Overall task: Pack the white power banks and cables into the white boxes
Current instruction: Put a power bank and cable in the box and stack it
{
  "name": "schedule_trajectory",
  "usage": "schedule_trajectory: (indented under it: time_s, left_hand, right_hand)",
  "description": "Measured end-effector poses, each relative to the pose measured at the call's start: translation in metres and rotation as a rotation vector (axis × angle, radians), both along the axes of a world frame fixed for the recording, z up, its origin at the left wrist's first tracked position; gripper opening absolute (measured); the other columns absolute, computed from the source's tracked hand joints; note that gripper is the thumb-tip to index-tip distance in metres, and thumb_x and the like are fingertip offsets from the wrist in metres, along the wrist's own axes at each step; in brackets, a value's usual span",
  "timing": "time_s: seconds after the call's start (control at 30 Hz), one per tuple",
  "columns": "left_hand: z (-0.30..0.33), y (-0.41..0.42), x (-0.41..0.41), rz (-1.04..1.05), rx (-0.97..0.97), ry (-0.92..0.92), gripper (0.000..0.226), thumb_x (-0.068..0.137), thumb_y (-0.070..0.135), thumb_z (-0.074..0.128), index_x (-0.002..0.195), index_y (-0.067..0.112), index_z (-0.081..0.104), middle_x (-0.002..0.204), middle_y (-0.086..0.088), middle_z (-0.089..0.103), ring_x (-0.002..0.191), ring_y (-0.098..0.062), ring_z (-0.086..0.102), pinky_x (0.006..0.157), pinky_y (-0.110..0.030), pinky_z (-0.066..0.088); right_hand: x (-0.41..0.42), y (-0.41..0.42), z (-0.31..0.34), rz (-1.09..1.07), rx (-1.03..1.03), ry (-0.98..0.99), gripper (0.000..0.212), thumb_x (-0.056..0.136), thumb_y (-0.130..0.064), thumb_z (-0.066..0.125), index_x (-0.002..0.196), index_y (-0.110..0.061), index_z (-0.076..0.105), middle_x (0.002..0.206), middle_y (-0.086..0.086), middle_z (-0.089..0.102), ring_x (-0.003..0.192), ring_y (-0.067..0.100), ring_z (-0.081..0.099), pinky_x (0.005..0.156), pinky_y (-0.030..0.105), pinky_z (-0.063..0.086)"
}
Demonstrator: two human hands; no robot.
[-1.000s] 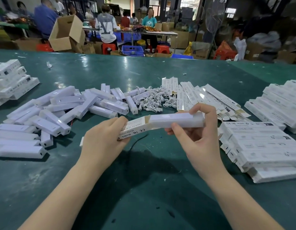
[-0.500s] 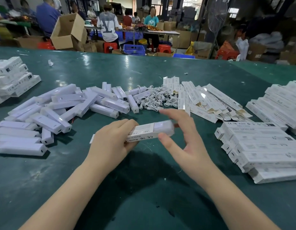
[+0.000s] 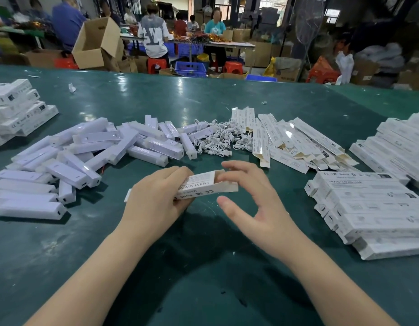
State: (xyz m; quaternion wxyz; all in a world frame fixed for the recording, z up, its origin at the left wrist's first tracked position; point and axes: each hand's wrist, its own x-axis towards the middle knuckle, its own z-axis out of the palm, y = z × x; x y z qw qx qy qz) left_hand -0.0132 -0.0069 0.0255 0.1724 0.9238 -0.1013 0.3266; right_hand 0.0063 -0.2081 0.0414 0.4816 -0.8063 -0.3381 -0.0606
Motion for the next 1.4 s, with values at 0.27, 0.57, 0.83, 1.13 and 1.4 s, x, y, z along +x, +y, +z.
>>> schedule_trajectory:
  time_s: [0.27,0.57,0.83,1.13,1.4]
  left_hand:
    - [0.001,0.001,0.001,-0.050,0.047,0.044,0.015,0.075,0.015,0.075,0.087,0.014,0.066,0.076,0.003,0.063,0.066,-0.023,0.056,0.050,-0.027,0.037]
    - [0.002,0.010,0.008,0.331,-0.122,0.105,0.017,0.078,0.016,0.067,0.078,0.016,0.050,0.066,0.006,0.048,0.059,-0.022,0.038,0.045,-0.024,0.019]
    - [0.006,0.010,0.007,0.368,-0.096,0.199,0.016,0.081,0.022,0.064,0.097,0.019,0.060,0.075,0.005,0.057,0.066,-0.020,0.047,0.049,-0.031,0.034]
    - [0.004,0.008,0.011,0.282,-0.053,0.162,0.036,0.049,0.006,0.080,0.066,0.018,0.051,0.056,0.007,0.048,0.047,-0.021,0.043,0.047,-0.012,0.010]
    - [0.002,0.006,0.014,0.304,-0.056,0.146,0.034,0.051,0.005,0.078,0.067,0.016,0.051,0.056,0.006,0.049,0.051,-0.018,0.031,0.047,-0.013,0.009]
  right_hand:
    - [0.011,0.005,0.001,0.125,-0.060,0.175,0.021,0.089,-0.040,0.065,0.098,-0.022,0.073,0.132,-0.017,0.052,0.128,-0.003,0.042,0.102,0.008,0.030]
    - [0.127,0.026,-0.003,-0.195,-0.377,0.112,0.039,0.095,-0.030,0.058,0.134,-0.026,0.053,0.135,-0.002,0.053,0.123,0.012,0.049,0.104,0.032,0.039]
    - [0.210,0.068,-0.023,-0.347,-0.785,0.033,0.089,0.075,-0.077,0.058,0.148,-0.040,0.025,0.159,0.007,0.018,0.147,0.033,0.013,0.115,0.060,0.016]
    - [0.262,0.083,-0.019,-0.341,-0.763,0.209,0.112,0.054,-0.095,0.053,0.149,-0.049,0.015,0.164,0.006,0.012,0.149,0.038,0.010,0.114,0.066,0.017]
    - [0.256,0.082,-0.034,-0.377,-0.751,0.131,0.094,0.076,-0.082,0.047,0.153,-0.034,0.021,0.160,0.005,0.026,0.147,0.038,0.016,0.114,0.062,0.020]
